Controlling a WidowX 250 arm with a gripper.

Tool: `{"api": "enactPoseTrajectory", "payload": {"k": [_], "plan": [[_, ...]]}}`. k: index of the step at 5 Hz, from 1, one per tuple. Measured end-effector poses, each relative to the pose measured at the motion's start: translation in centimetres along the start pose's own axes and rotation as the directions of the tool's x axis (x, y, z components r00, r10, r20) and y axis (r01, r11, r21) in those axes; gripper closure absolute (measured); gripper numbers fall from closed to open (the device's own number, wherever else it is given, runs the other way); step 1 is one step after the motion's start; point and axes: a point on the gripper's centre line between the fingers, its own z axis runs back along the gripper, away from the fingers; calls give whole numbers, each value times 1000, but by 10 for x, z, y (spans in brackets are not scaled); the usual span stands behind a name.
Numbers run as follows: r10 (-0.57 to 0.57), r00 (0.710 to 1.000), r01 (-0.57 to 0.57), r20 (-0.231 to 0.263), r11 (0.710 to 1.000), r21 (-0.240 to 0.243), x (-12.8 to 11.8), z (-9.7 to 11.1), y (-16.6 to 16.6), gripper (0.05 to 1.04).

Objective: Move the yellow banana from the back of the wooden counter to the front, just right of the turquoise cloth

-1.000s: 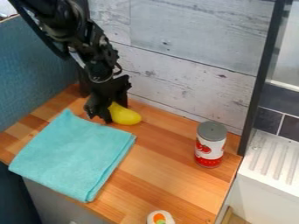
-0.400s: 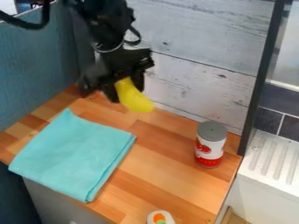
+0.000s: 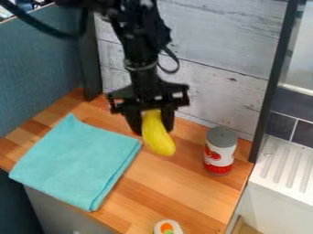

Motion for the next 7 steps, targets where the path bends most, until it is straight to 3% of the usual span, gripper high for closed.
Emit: {"api": "enactPoseTrajectory", "payload": {"k": [1, 2, 3, 5, 6, 7], "plan": [[-74, 991, 79, -109, 996, 38, -13, -15, 4, 459], [-182, 963, 195, -198, 979, 51, -23, -29, 9, 459], [-203, 939, 230, -277, 970, 71, -39, -35, 13, 459], [-287, 887, 324, -362, 945, 44, -57, -58, 10, 459], [-319, 878, 371, -357, 924, 87, -58, -65, 15, 462], [-356, 868, 404, -346, 912, 77, -58, -74, 19, 486]]}}
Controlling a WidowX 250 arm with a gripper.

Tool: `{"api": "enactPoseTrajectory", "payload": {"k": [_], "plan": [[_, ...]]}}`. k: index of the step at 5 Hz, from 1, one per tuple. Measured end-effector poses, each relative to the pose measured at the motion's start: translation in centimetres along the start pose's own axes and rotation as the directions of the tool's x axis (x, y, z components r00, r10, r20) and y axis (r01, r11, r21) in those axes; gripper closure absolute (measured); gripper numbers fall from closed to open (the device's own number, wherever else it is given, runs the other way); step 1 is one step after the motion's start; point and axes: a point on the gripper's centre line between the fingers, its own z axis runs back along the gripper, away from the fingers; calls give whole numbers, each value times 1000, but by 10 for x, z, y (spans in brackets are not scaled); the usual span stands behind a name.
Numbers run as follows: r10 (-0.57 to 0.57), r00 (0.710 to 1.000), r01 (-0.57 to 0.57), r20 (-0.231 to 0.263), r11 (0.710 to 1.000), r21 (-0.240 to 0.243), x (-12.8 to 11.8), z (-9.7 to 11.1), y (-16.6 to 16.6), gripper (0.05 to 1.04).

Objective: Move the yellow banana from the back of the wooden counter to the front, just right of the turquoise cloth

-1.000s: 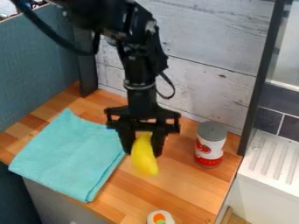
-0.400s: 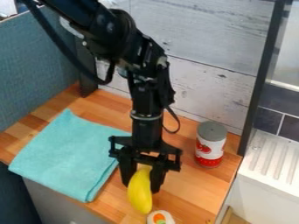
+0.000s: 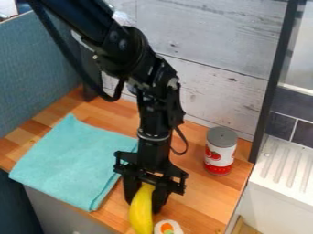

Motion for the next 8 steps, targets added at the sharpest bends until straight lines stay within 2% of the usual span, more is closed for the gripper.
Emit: {"api": "enactPoseTrajectory", "payload": {"k": [1, 2, 3, 5, 6, 7, 8], "plan": [[-17, 1000, 17, -21, 1000, -19, 4, -4, 3, 410], [-55, 997, 52, -54, 998, -45, 5, -3, 1, 183], [-59, 998, 60, 8, 998, -37, 6, 5, 5, 87], [-49, 999, 49, 7, 997, 67, -5, 74, 10, 85], [-68, 997, 71, -32, 990, 120, -9, 96, 8, 85], [-134, 988, 145, -73, 972, 184, -11, 114, 13, 85], [-179, 979, 192, -95, 970, 150, -16, 97, 16, 85]]}}
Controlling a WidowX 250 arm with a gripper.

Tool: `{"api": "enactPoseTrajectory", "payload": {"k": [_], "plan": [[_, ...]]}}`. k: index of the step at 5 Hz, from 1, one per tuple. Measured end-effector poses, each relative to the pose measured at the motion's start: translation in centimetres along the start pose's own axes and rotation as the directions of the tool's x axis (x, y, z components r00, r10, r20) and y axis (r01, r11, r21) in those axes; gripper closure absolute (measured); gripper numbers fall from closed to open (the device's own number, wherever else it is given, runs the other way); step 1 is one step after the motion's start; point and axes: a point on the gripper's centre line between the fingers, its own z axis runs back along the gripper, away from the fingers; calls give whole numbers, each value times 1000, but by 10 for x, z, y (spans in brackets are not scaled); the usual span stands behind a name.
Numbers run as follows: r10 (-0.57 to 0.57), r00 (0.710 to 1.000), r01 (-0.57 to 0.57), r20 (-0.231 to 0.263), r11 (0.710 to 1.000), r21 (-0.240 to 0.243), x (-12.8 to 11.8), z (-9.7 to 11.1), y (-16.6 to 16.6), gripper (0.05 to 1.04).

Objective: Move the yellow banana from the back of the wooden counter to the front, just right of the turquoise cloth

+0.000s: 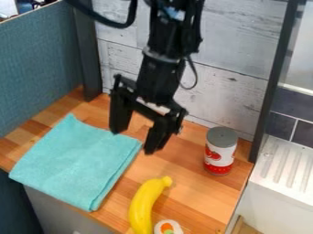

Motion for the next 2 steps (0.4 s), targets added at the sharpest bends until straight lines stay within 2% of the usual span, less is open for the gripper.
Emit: {"api": "enactPoseTrajectory", "payload": {"k": [1, 2], "plan": [[-1, 997, 6, 79, 998, -61, -11, -3, 11, 85], [2, 994, 7, 113, 997, -79, -18, -10, 9, 85]]}}
